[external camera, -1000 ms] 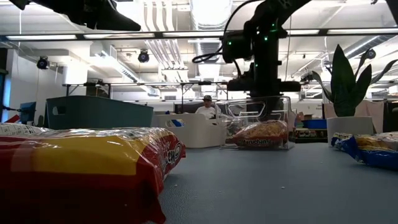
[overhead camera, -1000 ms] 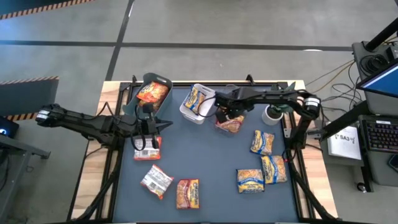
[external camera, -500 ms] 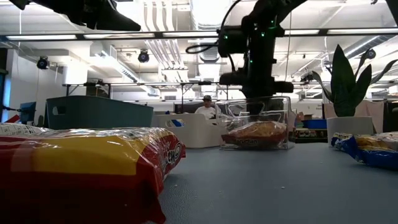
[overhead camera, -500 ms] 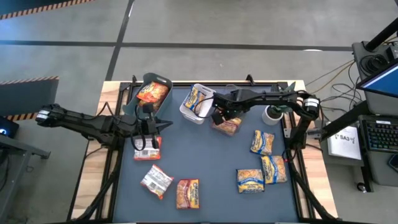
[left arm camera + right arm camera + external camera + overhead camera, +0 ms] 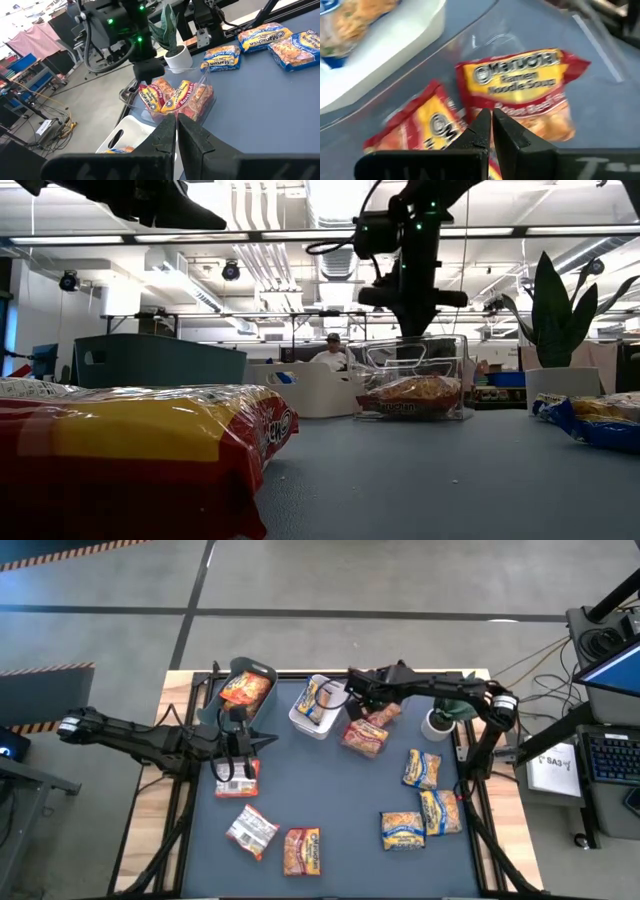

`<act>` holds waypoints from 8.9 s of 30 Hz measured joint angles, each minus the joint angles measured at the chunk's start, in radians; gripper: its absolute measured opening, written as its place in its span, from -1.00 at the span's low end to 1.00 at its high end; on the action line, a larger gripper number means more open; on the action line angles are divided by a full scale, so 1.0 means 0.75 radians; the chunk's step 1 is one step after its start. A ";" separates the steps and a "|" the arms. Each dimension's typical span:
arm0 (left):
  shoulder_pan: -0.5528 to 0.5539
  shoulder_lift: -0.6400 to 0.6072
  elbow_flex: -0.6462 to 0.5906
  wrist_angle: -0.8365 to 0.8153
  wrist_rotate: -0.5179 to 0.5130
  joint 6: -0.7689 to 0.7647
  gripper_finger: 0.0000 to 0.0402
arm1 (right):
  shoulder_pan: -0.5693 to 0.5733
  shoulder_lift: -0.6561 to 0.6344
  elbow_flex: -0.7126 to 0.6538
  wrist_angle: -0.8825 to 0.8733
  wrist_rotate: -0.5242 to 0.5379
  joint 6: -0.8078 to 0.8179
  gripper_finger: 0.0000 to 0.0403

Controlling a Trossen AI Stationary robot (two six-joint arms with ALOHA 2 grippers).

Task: Sort Maruchan noodles
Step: Adjust the red noodle pack in the transparent bin, then put the orange noodle pack into the blue bin

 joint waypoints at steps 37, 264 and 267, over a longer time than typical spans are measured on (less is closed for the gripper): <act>0.000 0.000 0.000 -0.014 0.000 0.000 -1.00 | -0.047 0.196 -0.015 -0.071 0.366 -0.103 -0.96; -0.470 0.653 0.309 -1.550 0.441 -1.560 -1.00 | 0.847 -0.696 -0.902 1.430 0.320 -0.880 -0.96; -0.470 0.675 0.222 -1.518 0.532 -1.622 -1.00 | 0.847 -0.696 -0.902 1.431 0.320 -0.880 -0.96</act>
